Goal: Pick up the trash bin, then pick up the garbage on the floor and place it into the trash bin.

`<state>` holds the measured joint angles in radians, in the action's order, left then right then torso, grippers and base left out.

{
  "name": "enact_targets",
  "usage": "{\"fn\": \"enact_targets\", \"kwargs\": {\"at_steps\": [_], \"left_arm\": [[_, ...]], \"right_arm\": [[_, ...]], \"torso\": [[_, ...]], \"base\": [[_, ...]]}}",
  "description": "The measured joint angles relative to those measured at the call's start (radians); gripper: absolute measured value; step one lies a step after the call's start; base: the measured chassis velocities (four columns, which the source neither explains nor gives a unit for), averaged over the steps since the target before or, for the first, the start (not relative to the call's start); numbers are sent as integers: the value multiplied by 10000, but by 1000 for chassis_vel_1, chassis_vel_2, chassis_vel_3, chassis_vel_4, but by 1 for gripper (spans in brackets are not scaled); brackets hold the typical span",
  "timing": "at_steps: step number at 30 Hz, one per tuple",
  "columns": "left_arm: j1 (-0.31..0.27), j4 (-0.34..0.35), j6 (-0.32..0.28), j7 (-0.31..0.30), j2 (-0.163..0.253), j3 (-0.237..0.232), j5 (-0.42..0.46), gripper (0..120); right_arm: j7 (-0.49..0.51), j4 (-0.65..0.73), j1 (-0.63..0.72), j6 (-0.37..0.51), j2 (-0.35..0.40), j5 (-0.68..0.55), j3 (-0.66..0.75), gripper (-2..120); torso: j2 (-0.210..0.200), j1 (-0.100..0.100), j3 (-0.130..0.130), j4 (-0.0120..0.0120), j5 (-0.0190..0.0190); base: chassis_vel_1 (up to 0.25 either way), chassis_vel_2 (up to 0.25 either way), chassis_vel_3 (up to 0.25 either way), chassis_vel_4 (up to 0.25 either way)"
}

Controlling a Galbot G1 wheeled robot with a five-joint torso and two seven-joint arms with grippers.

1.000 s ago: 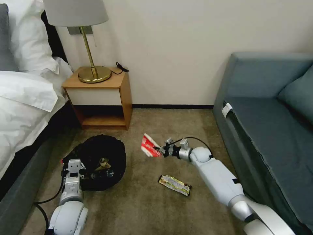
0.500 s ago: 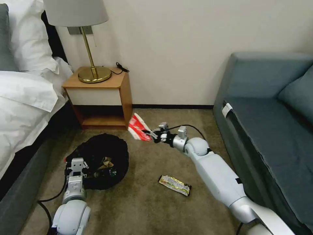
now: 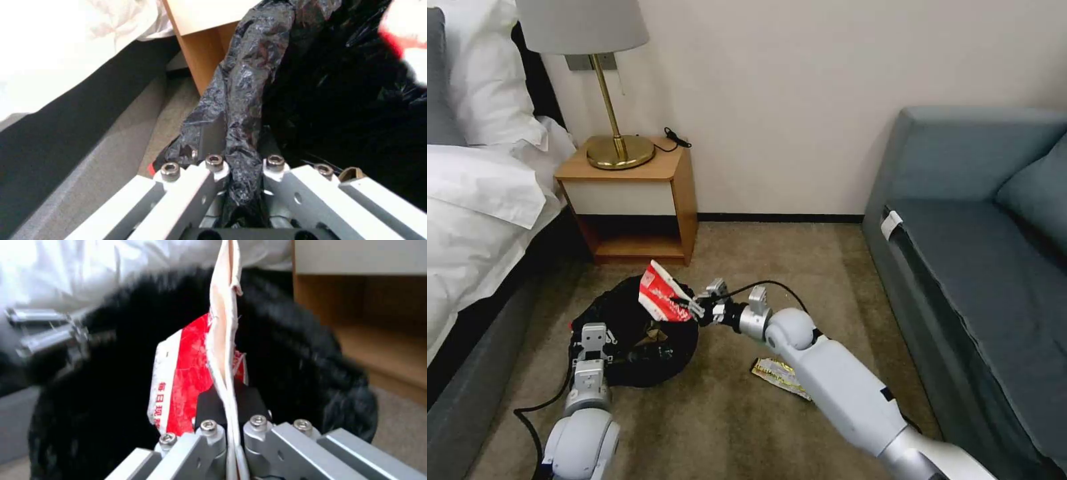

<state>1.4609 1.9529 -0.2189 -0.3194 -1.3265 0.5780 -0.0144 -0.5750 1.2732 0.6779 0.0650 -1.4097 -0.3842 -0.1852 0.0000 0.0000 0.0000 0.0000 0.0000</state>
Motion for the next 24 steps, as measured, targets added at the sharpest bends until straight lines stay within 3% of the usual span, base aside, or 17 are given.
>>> {"fn": "enact_targets", "kwargs": {"at_steps": [3,10,13,16,18,24], "left_arm": [[-12,-11,15,7,-20,0,0,0],[-32,-61,35,19,-29,-6,0,0],[-46,-75,41,24,-26,-8,0,0],[-49,-78,43,25,-19,-7,0,0],[-52,-85,48,29,-1,17,9,0],[-71,-114,52,29,42,73,37,0]], "right_arm": [[131,-87,80,-32,-22,159,-157,1],[508,-199,196,-82,-48,342,-424,20],[592,-282,194,-98,-84,376,-448,36],[622,-304,171,-102,-88,375,-447,42],[637,-308,136,-115,-88,357,-417,55],[692,-193,121,-148,-32,283,-342,73]], "torso": [[0,0,0,0,0],[0,0,0,0,0],[0,0,0,0,0],[0,0,0,0,1],[0,0,0,0,0],[0,0,0,0,0]], "base": [[0,0,0,0],[0,0,0,0],[0,0,0,0],[0,0,0,0],[0,0,0,0],[0,0,0,0]]}}
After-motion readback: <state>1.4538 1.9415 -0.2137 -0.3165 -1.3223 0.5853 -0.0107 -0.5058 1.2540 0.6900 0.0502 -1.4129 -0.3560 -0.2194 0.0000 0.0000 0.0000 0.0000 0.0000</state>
